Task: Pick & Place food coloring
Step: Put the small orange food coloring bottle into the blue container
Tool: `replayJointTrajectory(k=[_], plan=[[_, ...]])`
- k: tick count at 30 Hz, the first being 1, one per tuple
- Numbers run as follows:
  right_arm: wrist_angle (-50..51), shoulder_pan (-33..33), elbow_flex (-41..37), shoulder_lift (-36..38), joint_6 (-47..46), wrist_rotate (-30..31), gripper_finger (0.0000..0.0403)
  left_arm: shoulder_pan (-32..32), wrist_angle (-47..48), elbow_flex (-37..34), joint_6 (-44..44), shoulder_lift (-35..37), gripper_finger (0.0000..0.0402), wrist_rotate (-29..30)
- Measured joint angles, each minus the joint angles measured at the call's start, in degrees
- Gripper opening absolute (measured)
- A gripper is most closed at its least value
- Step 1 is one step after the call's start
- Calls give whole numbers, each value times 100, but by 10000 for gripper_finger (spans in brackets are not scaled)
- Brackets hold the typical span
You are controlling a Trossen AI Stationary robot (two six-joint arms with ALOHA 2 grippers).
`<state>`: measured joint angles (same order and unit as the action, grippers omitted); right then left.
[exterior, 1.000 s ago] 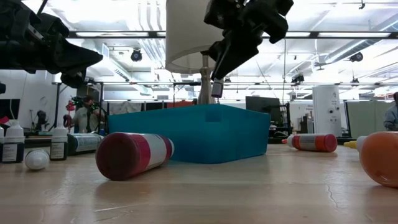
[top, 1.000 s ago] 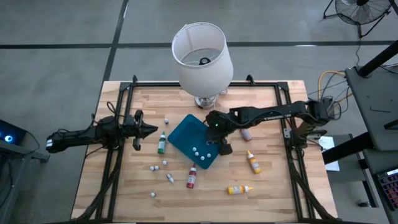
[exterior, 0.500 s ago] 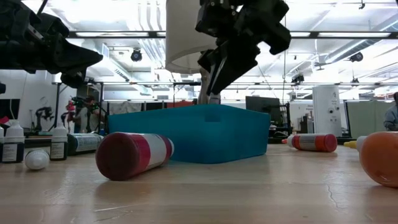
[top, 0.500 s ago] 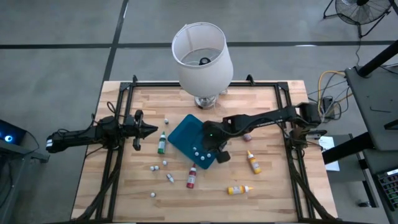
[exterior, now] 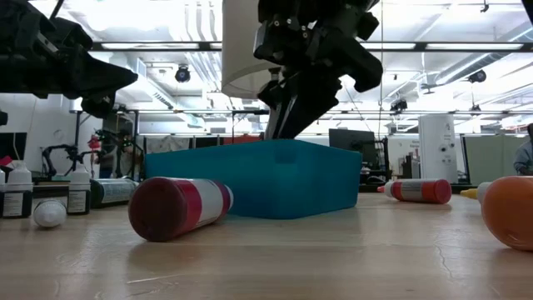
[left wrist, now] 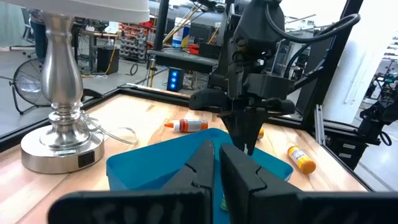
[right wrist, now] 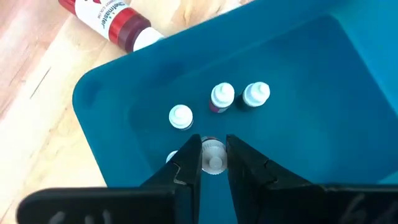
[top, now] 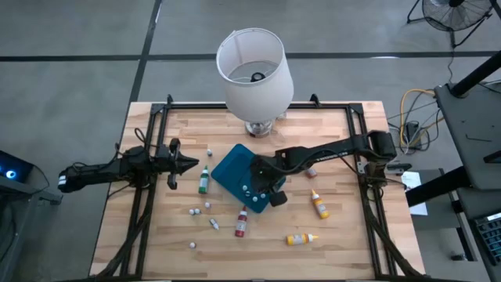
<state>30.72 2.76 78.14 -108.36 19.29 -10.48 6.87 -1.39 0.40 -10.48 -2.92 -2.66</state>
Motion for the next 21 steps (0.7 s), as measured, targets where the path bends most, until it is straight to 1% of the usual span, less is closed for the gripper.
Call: replayJointTrajectory(k=[11, 21], plan=[[-5, -4, 30, -264, 44, 2, 48, 0, 0, 0, 0, 0, 0, 2], [-54, -68, 28, -290, 68, 18, 48, 0, 0, 0, -2, 0, 0, 2]])
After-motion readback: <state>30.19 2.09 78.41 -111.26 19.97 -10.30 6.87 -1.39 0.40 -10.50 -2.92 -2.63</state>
